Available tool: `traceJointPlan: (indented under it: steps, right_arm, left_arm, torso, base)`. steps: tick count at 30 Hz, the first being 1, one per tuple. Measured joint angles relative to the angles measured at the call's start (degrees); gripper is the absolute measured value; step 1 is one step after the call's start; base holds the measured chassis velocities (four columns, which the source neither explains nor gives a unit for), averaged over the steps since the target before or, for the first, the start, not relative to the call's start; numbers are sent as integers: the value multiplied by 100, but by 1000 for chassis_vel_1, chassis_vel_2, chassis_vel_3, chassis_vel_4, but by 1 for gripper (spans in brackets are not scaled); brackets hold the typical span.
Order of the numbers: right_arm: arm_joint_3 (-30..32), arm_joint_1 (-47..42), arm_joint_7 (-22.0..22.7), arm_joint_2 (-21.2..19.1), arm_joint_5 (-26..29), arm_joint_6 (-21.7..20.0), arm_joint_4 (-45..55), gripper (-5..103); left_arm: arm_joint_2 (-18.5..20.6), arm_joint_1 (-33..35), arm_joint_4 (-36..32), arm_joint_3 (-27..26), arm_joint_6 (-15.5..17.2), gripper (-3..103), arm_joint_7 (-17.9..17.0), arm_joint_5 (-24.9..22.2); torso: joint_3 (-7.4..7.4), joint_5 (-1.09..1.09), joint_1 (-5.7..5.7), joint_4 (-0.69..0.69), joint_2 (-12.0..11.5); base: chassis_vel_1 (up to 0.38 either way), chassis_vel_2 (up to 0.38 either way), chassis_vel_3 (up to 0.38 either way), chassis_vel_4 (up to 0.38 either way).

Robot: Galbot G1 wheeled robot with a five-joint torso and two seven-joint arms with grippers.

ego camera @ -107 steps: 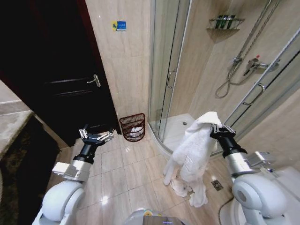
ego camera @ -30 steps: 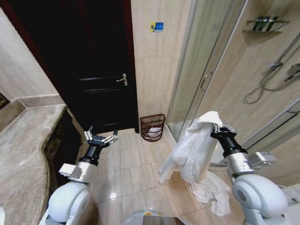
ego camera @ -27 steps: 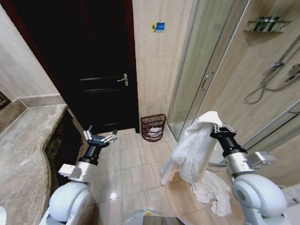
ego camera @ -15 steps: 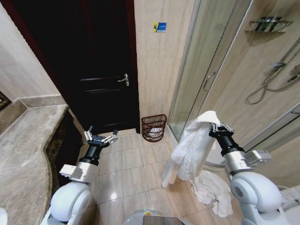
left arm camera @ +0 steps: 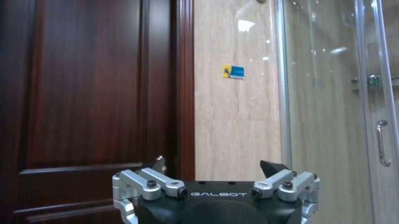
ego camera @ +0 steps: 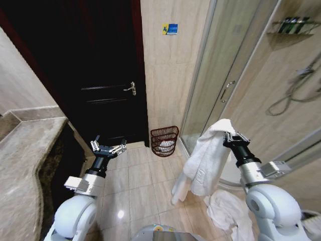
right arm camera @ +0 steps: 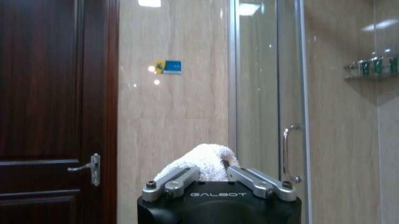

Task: Discard the used towel into the hamper.

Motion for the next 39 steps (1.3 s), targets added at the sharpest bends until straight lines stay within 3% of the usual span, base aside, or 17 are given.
traceJointPlan:
  steps: [14,23,39]
  right_arm:
    - [28,-100,-50,77,-63,123,-31,3]
    - [34,-137,-45,104,-67,220,-24,3]
    - [32,-129,-69,175,-139,222,-50,3]
  left_arm:
    - [-45,20,22,60,13,100,49,115]
    - [-48,26,88,62,-239,100,-27,199]
    - [-54,24,116,82,-252,100,-30,206]
  torso:
    - [-3,0,-9,-1,3]
    - [-2,-1,-6,-1,3]
    - [-2,0,-7,-1,3]
  base:
    - [36,42,27,42]
    - [61,77,72,57]
    - [0,0,0,0]
